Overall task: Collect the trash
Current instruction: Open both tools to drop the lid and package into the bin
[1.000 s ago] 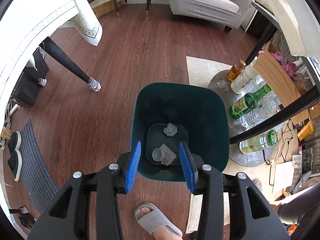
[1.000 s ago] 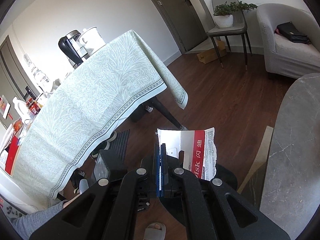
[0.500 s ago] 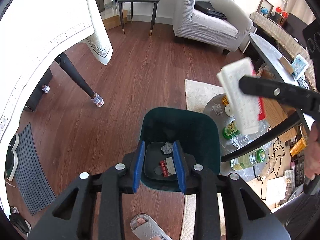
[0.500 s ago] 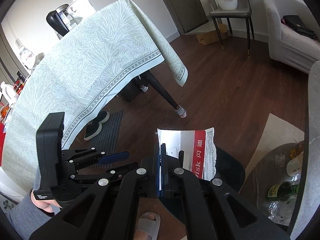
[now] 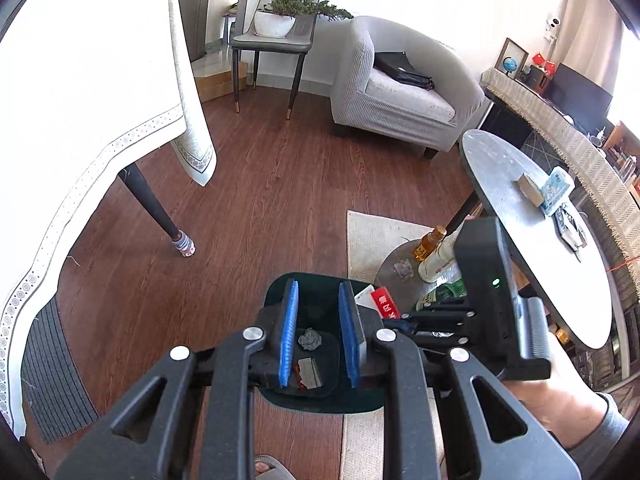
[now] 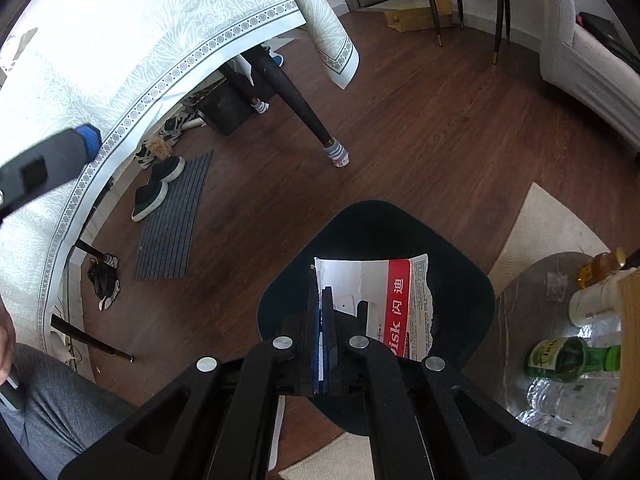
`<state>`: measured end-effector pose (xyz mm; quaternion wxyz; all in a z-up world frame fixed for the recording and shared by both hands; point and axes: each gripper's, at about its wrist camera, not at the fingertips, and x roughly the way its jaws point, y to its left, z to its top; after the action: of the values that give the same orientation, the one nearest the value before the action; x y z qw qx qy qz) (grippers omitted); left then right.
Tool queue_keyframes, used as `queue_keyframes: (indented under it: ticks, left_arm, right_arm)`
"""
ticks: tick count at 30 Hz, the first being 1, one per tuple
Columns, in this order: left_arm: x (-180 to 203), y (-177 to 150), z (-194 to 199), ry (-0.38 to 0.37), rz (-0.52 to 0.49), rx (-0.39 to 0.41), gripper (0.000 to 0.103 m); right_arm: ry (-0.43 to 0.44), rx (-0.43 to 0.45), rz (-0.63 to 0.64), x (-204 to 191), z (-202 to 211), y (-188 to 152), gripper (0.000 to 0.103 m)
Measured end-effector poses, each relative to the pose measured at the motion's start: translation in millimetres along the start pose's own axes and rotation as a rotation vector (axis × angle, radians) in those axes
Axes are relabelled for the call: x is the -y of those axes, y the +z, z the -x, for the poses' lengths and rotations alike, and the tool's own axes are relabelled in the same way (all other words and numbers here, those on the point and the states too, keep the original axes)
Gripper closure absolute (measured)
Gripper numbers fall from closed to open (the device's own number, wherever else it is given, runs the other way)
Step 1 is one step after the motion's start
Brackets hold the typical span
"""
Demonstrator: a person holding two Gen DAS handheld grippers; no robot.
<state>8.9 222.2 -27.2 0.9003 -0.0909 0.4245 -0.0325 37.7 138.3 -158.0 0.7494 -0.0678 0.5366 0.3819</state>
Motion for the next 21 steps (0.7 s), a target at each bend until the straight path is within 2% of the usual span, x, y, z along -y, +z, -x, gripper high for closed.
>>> queue_keyframes:
  ticks: [3, 6, 8, 10, 16, 21]
  left_arm:
    - [4.4, 3.9, 5.7, -0.006, -0.001, 0.014, 0.080]
    - [7.0, 8.4, 11.5, -0.009, -0.001, 0.024, 0.080]
    - [10.5, 11.5, 15.6, -0.012, -0.002, 0.034, 0.080]
    - [12.2, 13.8, 19.2, -0.015, -0.003, 0.043, 0.080]
    - [22.4, 21.6, 29.9, -0.028, -0.005, 0.078, 0.080]
    - [31.5, 30.3, 36.5, -0.034, -0.008, 0.108, 0.080]
  right_arm:
    - [-0.031, -0.033, 0.020, 2.3, -9.3, -8.0, 0.099]
    - [-0.075, -0.053, 0.022, 7.1, -12.1, -13.5, 0.092]
    - [-0.082, -0.058, 0.018, 9.7, -10.6, -16.2, 0.077]
    - [-0.095, -0.061, 0.019, 11.5, -10.0, -19.7, 0.071]
    - [-0.124, -0.081, 0.065, 5.1, -8.0, -25.8, 0.071]
    - [-0.117, -0.037, 0.098, -3.5, 9.5, -28.6, 0.070]
